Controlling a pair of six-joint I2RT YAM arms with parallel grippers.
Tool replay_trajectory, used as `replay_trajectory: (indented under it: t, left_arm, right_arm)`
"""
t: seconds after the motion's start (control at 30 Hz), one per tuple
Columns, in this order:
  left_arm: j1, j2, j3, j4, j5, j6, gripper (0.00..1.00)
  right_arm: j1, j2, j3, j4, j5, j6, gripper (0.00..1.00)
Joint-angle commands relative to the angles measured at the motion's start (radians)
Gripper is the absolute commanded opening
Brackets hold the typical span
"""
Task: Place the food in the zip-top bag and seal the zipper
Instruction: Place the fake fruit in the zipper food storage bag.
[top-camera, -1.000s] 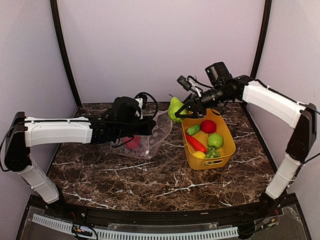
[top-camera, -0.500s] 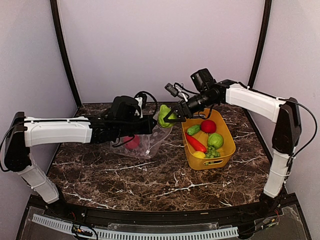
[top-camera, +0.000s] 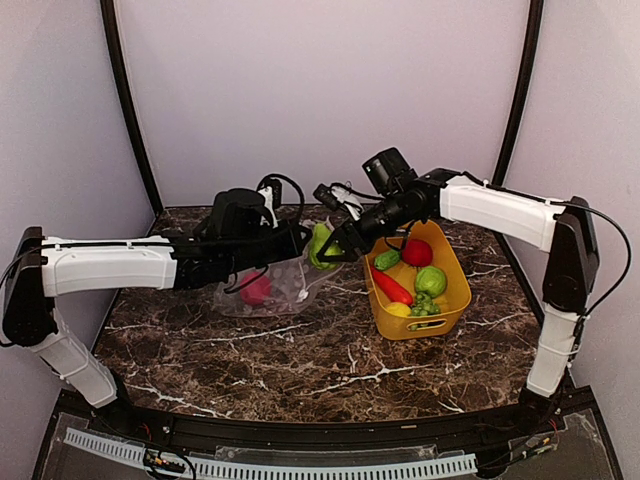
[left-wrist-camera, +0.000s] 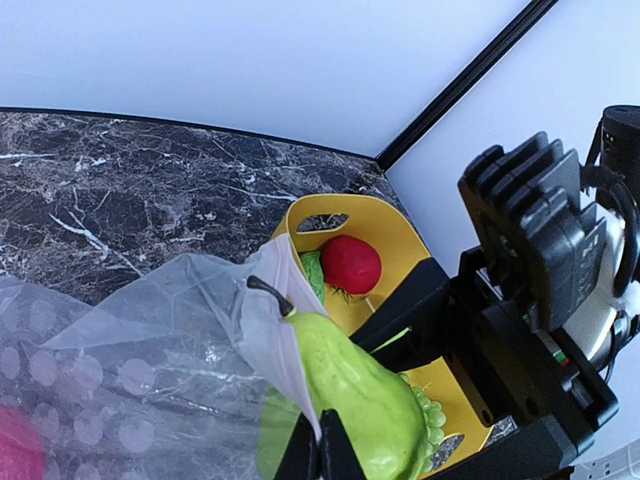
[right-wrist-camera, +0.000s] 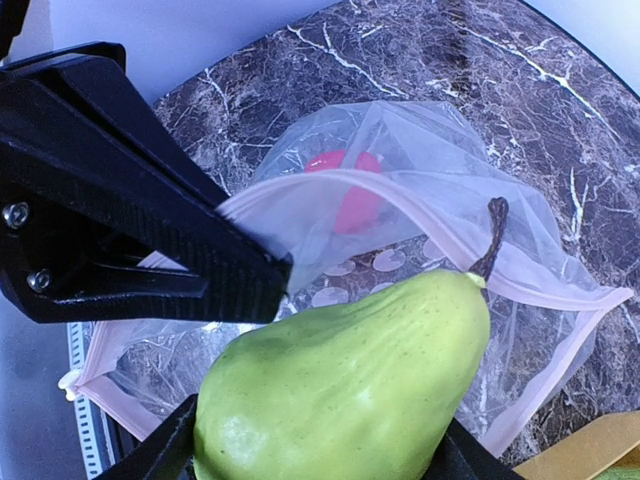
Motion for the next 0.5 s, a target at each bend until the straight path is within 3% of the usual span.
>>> replay_trajectory:
  t: [0.0,0.17,0.47]
  left_arm:
    - [0.002,-0.020,-0.015,0.052,0.001,-0.029,0.01]
    - [0.003,-0.018,-0.022,0.018,-0.033,-0.006,0.01]
    - [0.003,-0.024,-0.020,-0.116,-0.076,0.076,0.01]
  right_arm:
    - [0.023,0.025,0.029,-0.003,0.050,-0.004,0.73]
    - [0.022,-0.022,0.026,-0.027,0.010,-0.029,0.92]
    - [-0.044,-0.196,-0.011,-0.096,0.075,-0.121,0.91]
